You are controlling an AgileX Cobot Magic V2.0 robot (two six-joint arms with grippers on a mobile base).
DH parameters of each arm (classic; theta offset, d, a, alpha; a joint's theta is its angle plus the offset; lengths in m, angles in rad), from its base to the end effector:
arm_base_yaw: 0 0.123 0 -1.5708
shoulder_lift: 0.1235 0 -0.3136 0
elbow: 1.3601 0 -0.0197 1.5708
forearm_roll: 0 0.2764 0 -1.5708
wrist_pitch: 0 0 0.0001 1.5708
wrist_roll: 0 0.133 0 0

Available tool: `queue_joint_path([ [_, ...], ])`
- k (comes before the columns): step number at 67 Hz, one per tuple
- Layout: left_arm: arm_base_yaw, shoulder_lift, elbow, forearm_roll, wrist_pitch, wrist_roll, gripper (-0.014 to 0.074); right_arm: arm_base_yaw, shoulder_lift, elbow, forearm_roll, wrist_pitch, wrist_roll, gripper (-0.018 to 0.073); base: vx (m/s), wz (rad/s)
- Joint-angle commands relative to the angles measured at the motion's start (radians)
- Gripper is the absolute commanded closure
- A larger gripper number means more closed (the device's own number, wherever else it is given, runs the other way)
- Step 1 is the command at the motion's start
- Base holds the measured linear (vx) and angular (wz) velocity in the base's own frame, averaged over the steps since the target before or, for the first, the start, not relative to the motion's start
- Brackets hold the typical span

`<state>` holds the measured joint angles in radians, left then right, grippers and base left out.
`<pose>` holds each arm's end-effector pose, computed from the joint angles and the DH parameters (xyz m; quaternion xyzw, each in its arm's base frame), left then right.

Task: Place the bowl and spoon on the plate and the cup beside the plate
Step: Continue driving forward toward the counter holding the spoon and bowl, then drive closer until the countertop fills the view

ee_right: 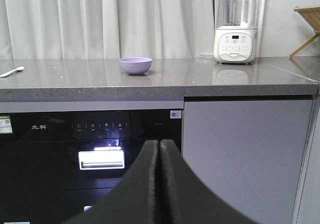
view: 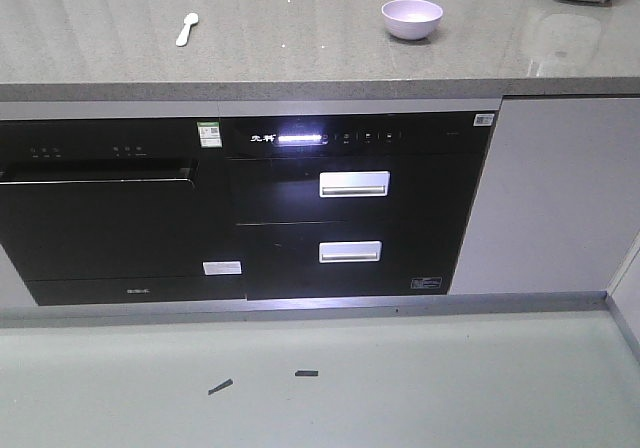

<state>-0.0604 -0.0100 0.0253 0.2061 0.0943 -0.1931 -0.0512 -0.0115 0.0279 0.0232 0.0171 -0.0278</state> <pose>0.0956 -0.0032 0.1952 0.0192 0.7140 -0.0100 0.6998 0.0954 -0.0048 0.2043 0.0159 0.6877 -0.0201 0.7256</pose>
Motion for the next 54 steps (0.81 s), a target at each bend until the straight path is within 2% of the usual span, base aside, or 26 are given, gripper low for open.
queue_joint_path([
  [1,-0.001,-0.005,-0.007,0.000,-0.075,-0.011,0.0603,-0.006,-0.008,0.004,-0.002,-0.077,-0.006,0.0565,0.07,-0.02],
  [54,-0.001,-0.005,-0.007,0.000,-0.075,-0.011,0.0603,-0.006,-0.008,0.004,-0.002,-0.077,-0.006,0.0565,0.06,-0.01],
])
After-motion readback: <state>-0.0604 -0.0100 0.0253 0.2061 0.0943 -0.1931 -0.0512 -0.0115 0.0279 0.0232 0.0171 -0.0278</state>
